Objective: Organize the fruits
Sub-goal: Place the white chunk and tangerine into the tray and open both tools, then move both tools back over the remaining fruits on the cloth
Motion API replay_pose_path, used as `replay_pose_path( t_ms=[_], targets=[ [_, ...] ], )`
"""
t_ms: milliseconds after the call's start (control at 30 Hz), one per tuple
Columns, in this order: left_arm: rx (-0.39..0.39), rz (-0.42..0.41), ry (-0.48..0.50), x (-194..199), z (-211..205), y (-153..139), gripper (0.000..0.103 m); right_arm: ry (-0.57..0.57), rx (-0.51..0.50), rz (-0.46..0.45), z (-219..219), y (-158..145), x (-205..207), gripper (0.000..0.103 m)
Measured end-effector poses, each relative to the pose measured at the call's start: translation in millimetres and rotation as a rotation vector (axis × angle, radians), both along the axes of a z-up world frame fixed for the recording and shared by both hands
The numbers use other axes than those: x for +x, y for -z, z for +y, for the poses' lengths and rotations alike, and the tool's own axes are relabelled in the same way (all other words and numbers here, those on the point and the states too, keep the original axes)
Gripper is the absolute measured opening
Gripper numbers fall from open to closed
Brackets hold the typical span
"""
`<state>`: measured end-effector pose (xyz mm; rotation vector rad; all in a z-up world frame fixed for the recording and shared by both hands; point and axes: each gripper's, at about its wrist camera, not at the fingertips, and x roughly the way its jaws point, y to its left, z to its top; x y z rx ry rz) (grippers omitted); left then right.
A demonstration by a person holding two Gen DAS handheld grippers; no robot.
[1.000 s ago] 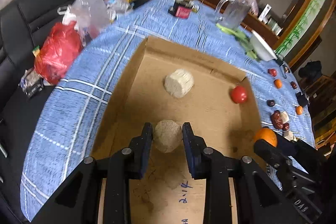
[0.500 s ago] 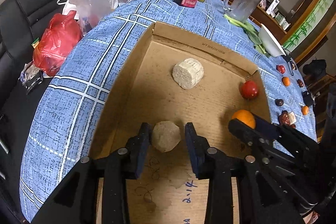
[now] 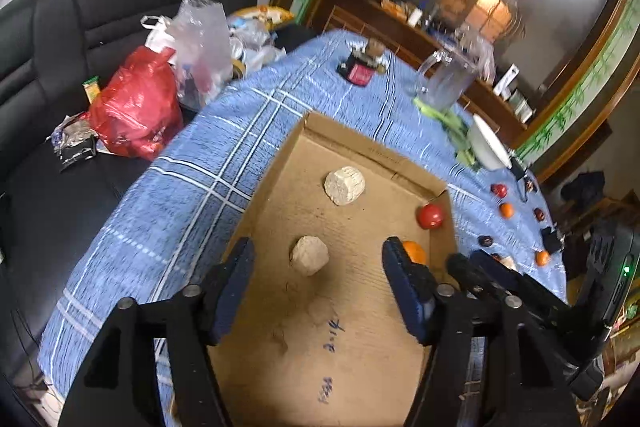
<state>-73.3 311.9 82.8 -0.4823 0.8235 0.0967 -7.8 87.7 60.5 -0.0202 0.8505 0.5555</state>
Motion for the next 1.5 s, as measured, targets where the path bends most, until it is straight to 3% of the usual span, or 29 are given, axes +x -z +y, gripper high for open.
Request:
replay_pose_path(
  t_ms=[300, 467, 600, 933, 1267, 1500],
  targets=[
    [-0.062, -0.037, 0.063, -40, -42, 1, 0.068, 0.238, 0.176, 0.027, -109, -4, -49, 0.063],
    [-0.04, -0.008, 0.159, -42, -88, 7, 0.068, 0.427, 0.22, 0.053, -184, 8, -68, 0.063],
    [-0.014, -0.005, 0.232, -45, -124, 6, 0.068, 0.511, 0.256, 0.059, -225, 9, -81, 0.063],
    [0.05, 0.027, 0.337, -45, -184, 12, 0.069, 0.529, 0.256, 0.064, -257, 19, -91, 0.063],
    [0.062, 0.072, 0.367, -33, -199, 28, 0.069, 0.507, 0.233, 0.119, -259, 37, -77, 0.063],
    [0.049, 0.081, 0.376, -25, -198, 34, 0.069, 0.487, 0.123, 0.119, -261, 30, -43, 0.063]
  ],
)
